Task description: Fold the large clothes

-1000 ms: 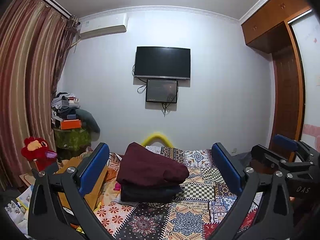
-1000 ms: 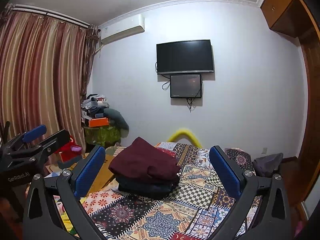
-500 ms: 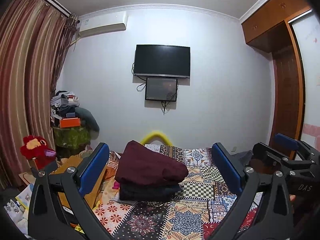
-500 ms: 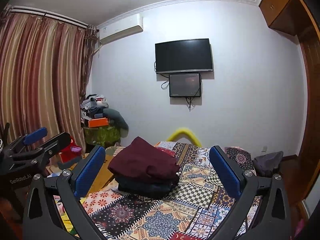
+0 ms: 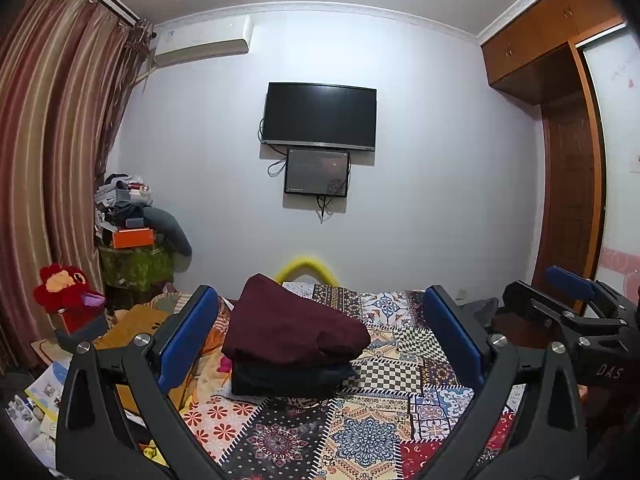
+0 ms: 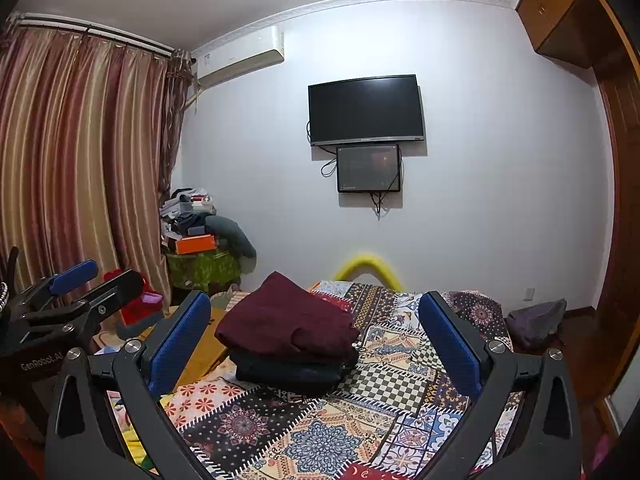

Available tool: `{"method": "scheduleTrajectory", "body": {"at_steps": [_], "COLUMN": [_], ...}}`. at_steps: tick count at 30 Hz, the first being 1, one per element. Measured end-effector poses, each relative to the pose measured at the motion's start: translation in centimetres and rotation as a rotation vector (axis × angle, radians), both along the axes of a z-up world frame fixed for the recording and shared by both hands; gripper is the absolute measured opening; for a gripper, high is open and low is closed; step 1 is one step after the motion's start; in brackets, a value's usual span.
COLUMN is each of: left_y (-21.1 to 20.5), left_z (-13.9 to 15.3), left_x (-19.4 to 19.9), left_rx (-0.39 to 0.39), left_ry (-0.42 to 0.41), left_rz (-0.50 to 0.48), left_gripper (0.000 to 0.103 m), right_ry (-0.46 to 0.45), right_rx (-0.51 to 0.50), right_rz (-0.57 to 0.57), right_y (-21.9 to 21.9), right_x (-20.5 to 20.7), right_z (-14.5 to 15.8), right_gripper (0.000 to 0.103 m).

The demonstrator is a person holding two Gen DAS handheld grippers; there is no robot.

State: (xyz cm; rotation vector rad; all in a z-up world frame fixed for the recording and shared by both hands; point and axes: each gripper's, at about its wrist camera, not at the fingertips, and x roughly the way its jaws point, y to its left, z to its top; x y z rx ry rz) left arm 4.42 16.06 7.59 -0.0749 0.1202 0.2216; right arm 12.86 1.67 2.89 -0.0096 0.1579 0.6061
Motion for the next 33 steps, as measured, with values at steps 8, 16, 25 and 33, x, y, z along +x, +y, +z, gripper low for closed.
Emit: {"method": "scheduleTrajectory", "body": {"at_steps": [8, 16, 25, 33], "left_y": [0.2, 0.0, -0.2, 0.5], "left_z": [-0.3, -0.4, -0.7, -1.1], "left_x": [0.1, 0.4, 0.5, 0.4], "left_rx": [-0.018, -0.017, -0.009, -0.023], "left_ry": [0.013, 0.017, 0.022, 0.030], "left_rz": [0.000, 0.015, 0.009, 0.023], "left_gripper": [0.103, 0.103, 0.103, 0.103], "right_ry": [-0.002, 0.009, 0.023, 0.039], "right_rx": [0.001, 0.007, 0.012, 0.013], "right_rz": [-0.008, -0.013, -0.014, -0.010], "right_y": [0.0, -0.1, 0.0, 0.3], "right_x": [0.0, 0.2, 0.5, 0.8], "right_z": [-0.1, -0.4, -0.5, -0.6], "right_gripper": [0.103, 0.103, 0.103, 0.103]}}
